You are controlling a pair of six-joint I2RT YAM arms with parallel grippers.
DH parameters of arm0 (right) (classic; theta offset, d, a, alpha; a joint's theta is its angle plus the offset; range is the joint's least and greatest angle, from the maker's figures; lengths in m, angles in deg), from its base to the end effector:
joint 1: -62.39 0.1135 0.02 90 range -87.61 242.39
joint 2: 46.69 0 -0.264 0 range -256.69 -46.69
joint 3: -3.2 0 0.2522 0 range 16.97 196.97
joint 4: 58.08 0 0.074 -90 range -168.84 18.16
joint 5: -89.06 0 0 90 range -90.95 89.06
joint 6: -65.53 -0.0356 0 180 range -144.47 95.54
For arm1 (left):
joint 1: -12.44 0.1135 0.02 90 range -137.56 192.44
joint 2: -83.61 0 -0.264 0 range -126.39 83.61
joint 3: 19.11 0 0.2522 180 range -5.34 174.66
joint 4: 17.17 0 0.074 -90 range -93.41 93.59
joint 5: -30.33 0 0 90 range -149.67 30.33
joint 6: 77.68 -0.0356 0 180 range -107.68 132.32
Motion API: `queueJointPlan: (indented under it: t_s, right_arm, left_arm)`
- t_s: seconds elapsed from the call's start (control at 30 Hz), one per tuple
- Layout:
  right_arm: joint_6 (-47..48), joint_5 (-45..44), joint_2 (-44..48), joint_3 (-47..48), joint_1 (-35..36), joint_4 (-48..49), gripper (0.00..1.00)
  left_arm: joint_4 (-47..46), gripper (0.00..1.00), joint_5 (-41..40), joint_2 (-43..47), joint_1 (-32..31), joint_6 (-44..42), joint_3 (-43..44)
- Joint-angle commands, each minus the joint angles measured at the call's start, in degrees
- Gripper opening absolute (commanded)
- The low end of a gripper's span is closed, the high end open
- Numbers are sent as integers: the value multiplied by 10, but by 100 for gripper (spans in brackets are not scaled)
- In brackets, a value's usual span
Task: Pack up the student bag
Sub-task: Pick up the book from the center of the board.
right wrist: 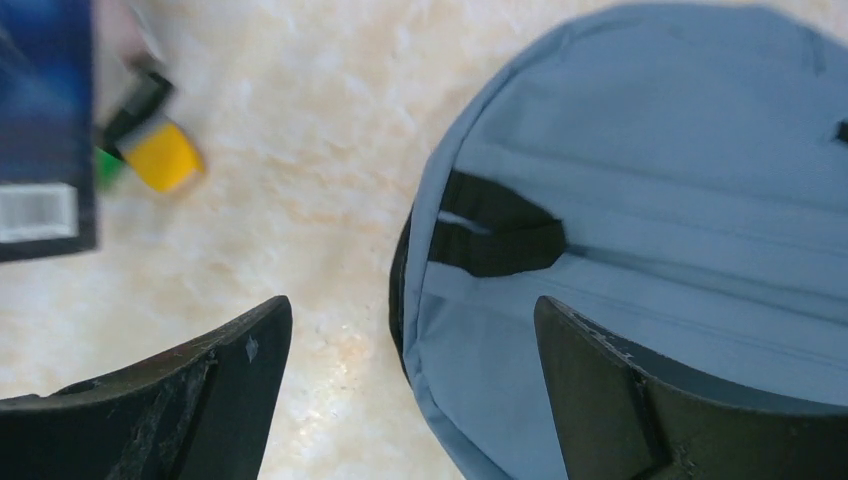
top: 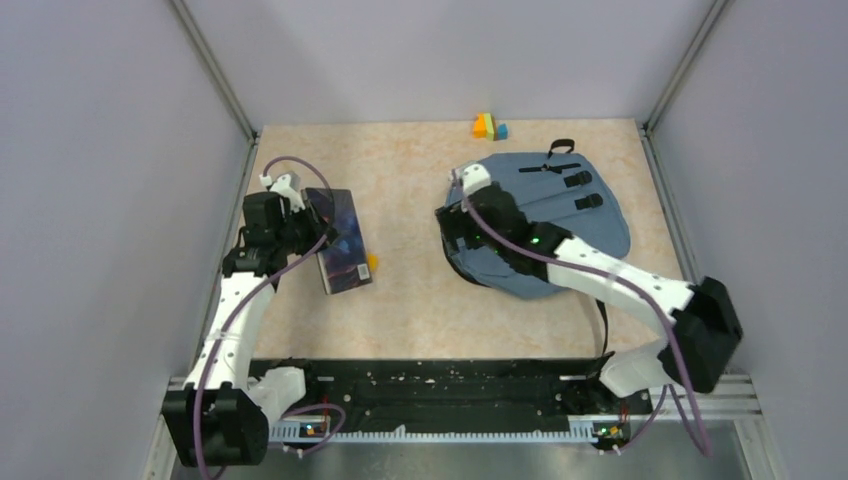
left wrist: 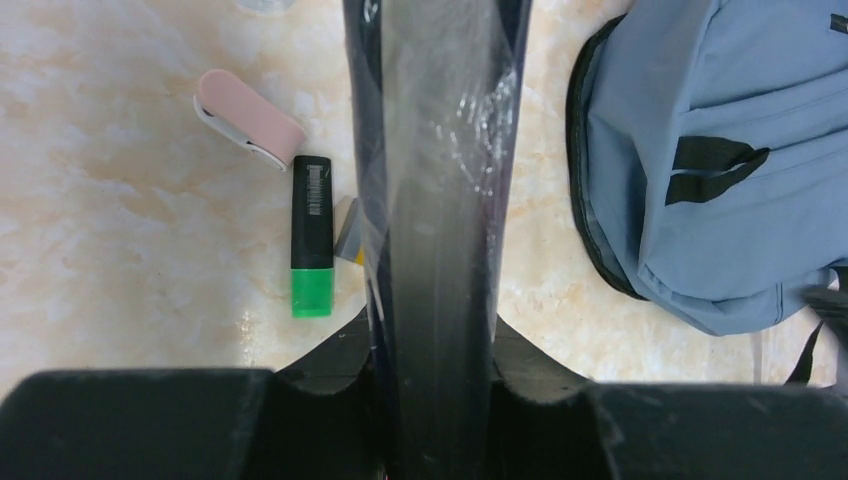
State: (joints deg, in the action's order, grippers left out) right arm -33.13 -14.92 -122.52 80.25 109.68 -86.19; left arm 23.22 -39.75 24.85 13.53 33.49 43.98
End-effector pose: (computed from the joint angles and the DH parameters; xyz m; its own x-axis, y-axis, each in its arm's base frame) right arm 0.2127 0.2178 0.3257 -0.3886 -0.2056 -0.8982 -0.5142 0.8572 0.0263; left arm 0.2216 -0.0079 0.2950 -0.6418 -0.3518 -0.6814 0.0276 0.8774 -0.4790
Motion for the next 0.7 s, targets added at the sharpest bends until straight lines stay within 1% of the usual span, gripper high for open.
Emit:
queueJointPlan:
  t_s: [0.0, 0.2, 0.3, 0.4, 0.5, 0.53, 0.57, 0.63, 0.67]
  right_arm:
    - [11, -126, -91, 47, 49, -4, 88]
    - [18, -237, -230, 108, 86, -12, 84]
    - [33, -287, -285, 131, 91, -15, 78]
    - [51, -340, -330, 149, 93, -23, 72]
    - [78, -382, -356, 146, 93, -7, 70]
    - [83, -393, -359, 142, 93, 2, 68]
    - [93, -403, -362, 138, 93, 17, 63]
    - [109, -412, -367, 135, 94, 30, 51]
    - [113, -413, -369, 134, 93, 33, 43]
  left_arm:
    - [-74, 0, 15, 26, 13, 30, 5]
    - [-74, 0, 32, 25, 32, 35, -1]
    - [-77, 0, 42, 25, 36, 38, -3]
    - [-81, 0, 51, 27, 42, 39, -3]
    - [-84, 0, 56, 29, 45, 43, -7]
    - [-86, 0, 58, 30, 46, 44, -8]
    - [-87, 0, 61, 30, 46, 45, -9]
    - [-88, 0, 66, 28, 47, 47, -9]
    - [-89, 0, 68, 28, 48, 47, -9]
